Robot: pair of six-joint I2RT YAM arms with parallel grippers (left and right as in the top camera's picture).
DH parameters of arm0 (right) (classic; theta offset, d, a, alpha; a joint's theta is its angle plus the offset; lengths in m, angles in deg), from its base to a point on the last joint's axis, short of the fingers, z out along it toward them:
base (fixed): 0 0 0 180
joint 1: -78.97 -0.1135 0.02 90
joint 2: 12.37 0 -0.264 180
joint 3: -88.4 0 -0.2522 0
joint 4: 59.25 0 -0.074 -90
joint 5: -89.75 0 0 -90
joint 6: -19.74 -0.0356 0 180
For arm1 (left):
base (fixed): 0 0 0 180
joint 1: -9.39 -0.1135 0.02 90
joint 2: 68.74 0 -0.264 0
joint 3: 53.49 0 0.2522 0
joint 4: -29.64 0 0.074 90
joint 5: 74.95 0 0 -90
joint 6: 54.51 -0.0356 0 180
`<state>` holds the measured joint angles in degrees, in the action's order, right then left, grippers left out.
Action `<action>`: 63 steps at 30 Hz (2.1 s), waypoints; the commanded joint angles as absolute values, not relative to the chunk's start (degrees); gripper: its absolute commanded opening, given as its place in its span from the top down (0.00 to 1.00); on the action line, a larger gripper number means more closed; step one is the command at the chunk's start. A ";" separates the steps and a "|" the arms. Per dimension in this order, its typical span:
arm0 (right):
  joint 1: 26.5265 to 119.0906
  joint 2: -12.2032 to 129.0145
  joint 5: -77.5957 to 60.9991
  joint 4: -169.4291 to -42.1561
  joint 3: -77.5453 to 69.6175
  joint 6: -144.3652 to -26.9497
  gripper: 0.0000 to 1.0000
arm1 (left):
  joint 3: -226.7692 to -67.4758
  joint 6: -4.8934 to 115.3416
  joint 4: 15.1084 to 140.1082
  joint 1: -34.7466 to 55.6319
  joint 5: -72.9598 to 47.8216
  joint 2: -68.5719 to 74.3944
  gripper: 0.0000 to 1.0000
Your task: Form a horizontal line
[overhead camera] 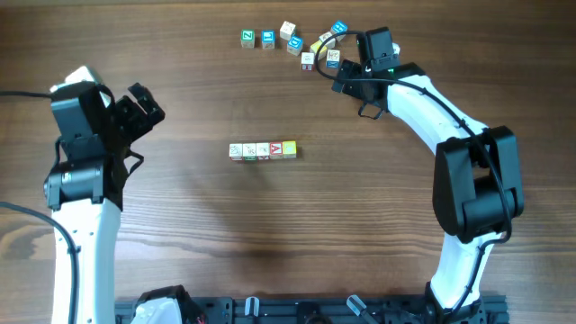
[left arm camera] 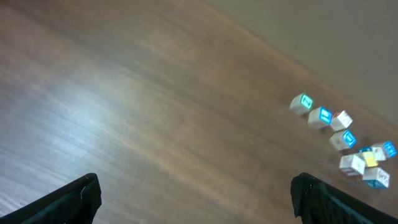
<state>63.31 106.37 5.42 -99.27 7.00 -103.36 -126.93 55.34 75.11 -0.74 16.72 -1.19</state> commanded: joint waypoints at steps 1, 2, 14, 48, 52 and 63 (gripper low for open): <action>63.20 107.49 6.58 -99.16 6.87 -103.30 0.00 | -127.04 55.67 75.61 -0.85 17.07 -1.30 0.00; 63.20 107.49 6.60 -99.16 6.87 -103.30 0.00 | -127.04 55.67 75.63 -0.85 17.07 -1.19 0.00; 63.20 107.49 6.60 -99.18 6.87 -103.30 0.00 | -109.92 55.67 44.48 -0.39 17.07 -8.62 0.00; 63.20 107.49 6.60 -99.16 6.87 -103.30 0.00 | -67.56 55.67 47.48 7.96 17.07 -67.81 0.00; 63.20 107.49 6.60 -99.16 6.89 -103.30 0.00 | -67.56 55.67 47.46 5.43 17.05 -67.94 0.00; 63.20 107.49 6.60 -99.16 6.87 -103.27 0.00 | -67.56 55.67 47.41 5.03 17.07 -68.51 0.00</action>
